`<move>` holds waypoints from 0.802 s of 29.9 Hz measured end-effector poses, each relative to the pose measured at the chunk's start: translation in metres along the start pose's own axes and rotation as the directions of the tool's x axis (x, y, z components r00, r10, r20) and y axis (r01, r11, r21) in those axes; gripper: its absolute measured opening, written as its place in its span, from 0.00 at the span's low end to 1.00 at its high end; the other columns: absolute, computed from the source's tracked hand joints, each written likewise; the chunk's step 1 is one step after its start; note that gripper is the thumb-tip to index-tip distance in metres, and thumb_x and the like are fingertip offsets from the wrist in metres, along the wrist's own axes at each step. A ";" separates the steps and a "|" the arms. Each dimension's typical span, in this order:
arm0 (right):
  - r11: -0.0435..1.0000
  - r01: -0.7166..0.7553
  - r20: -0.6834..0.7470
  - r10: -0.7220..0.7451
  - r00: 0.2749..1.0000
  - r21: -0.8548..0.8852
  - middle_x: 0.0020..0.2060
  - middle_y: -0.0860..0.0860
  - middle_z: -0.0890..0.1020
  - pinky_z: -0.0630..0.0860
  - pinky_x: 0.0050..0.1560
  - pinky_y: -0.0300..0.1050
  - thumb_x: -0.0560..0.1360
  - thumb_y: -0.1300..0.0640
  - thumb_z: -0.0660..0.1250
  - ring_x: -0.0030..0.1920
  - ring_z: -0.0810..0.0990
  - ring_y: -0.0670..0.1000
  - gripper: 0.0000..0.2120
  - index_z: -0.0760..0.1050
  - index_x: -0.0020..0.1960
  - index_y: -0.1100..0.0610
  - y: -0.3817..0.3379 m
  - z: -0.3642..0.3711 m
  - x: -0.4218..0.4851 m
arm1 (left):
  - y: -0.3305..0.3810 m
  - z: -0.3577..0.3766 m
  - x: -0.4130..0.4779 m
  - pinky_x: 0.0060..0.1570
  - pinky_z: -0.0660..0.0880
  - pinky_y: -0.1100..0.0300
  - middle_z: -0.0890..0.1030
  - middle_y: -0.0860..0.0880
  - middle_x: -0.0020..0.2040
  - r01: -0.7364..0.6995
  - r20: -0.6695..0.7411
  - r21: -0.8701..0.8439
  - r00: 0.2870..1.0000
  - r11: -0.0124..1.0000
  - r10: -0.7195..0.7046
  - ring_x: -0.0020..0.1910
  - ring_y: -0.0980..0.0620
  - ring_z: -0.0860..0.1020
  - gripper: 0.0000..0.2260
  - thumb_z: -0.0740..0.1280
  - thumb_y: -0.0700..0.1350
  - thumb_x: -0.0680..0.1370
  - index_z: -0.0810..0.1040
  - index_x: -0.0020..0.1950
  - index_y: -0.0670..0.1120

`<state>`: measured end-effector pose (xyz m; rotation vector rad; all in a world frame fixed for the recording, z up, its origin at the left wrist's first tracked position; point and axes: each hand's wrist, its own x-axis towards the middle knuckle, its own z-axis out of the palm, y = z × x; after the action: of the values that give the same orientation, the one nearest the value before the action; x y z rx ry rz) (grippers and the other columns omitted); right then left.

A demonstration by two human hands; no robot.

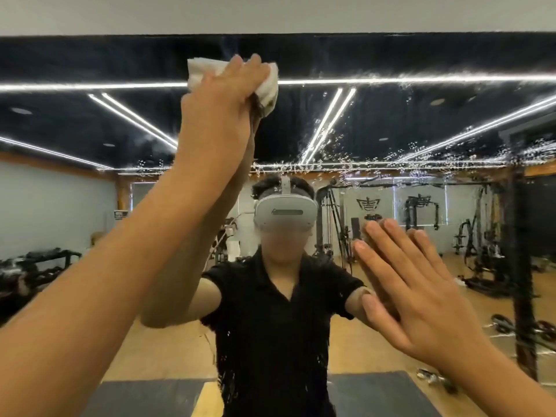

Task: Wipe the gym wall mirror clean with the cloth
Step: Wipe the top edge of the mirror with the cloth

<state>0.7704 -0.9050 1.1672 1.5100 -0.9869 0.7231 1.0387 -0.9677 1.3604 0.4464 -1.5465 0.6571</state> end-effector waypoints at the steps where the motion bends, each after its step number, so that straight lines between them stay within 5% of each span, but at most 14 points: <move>1: 1.000 -0.001 -0.007 0.001 1.000 0.006 0.81 0.58 0.61 0.53 0.81 0.62 0.80 0.46 0.59 0.82 0.58 0.59 0.31 0.64 0.80 0.59 0.000 0.000 0.000 | 0.004 0.000 0.009 0.77 0.65 0.50 0.75 0.42 0.73 0.000 0.004 -0.008 1.000 1.000 0.000 0.75 0.43 0.71 0.18 0.61 0.39 0.84 0.76 0.73 0.45; 3: 1.000 -0.010 -0.024 0.011 1.000 0.023 0.81 0.58 0.62 0.54 0.81 0.62 0.80 0.46 0.60 0.81 0.59 0.59 0.31 0.66 0.79 0.59 -0.001 0.001 -0.001 | 0.010 0.000 0.025 0.67 0.67 0.69 0.79 0.43 0.68 -0.013 0.010 -0.005 1.000 1.000 0.013 0.65 0.58 0.76 0.18 0.59 0.37 0.84 0.77 0.72 0.44; 5: 0.999 -0.008 -0.028 0.010 1.000 0.038 0.81 0.57 0.62 0.54 0.81 0.62 0.80 0.46 0.62 0.81 0.59 0.59 0.31 0.66 0.79 0.59 0.000 0.002 0.000 | 0.015 -0.002 0.032 0.55 0.65 0.77 0.78 0.46 0.59 0.012 0.011 -0.060 1.000 0.998 -0.012 0.54 0.71 0.74 0.16 0.58 0.35 0.85 0.78 0.70 0.41; 8: 0.999 0.004 -0.025 -0.003 1.000 0.042 0.81 0.57 0.62 0.53 0.81 0.62 0.80 0.47 0.63 0.81 0.59 0.60 0.31 0.65 0.79 0.59 0.003 0.002 -0.002 | 0.018 -0.005 0.029 0.52 0.64 0.77 0.80 0.43 0.64 0.034 0.007 0.027 0.999 0.999 -0.034 0.57 0.61 0.74 0.17 0.58 0.39 0.85 0.77 0.72 0.47; 13: 0.998 0.005 -0.035 -0.002 0.999 0.070 0.81 0.56 0.62 0.56 0.80 0.62 0.80 0.46 0.61 0.82 0.58 0.58 0.31 0.64 0.80 0.57 0.003 0.003 -0.004 | 0.024 -0.004 -0.016 0.66 0.65 0.74 0.80 0.44 0.68 0.040 0.006 0.021 0.999 0.999 -0.040 0.65 0.52 0.76 0.17 0.62 0.37 0.84 0.78 0.72 0.46; 16: 0.996 0.001 -0.044 0.003 0.999 0.087 0.82 0.55 0.61 0.58 0.79 0.63 0.80 0.46 0.62 0.82 0.58 0.57 0.32 0.64 0.80 0.57 0.004 0.004 -0.005 | 0.030 0.002 -0.033 0.73 0.67 0.55 0.79 0.44 0.70 0.112 -0.017 -0.025 0.993 0.993 -0.113 0.71 0.47 0.75 0.17 0.63 0.36 0.84 0.78 0.72 0.45; 20: 0.996 0.015 -0.059 -0.010 0.998 0.085 0.82 0.56 0.61 0.57 0.79 0.63 0.79 0.45 0.62 0.82 0.58 0.58 0.33 0.63 0.81 0.57 0.005 0.006 -0.005 | 0.030 0.006 0.007 0.60 0.72 0.71 0.81 0.50 0.59 0.146 -0.030 0.054 0.989 0.988 -0.144 0.58 0.54 0.79 0.16 0.60 0.42 0.86 0.78 0.72 0.50; 24: 0.997 0.019 -0.042 -0.016 0.999 0.074 0.82 0.56 0.59 0.55 0.80 0.62 0.79 0.45 0.62 0.82 0.57 0.57 0.34 0.62 0.81 0.56 0.005 0.007 -0.005 | 0.028 0.009 0.044 0.49 0.68 0.76 0.81 0.46 0.56 0.170 -0.051 0.133 0.985 0.976 -0.164 0.53 0.54 0.78 0.15 0.58 0.43 0.87 0.78 0.71 0.52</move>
<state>0.7629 -0.9114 1.1636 1.5602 -0.9233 0.7836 1.0103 -0.9472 1.3998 0.6560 -1.4134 0.6400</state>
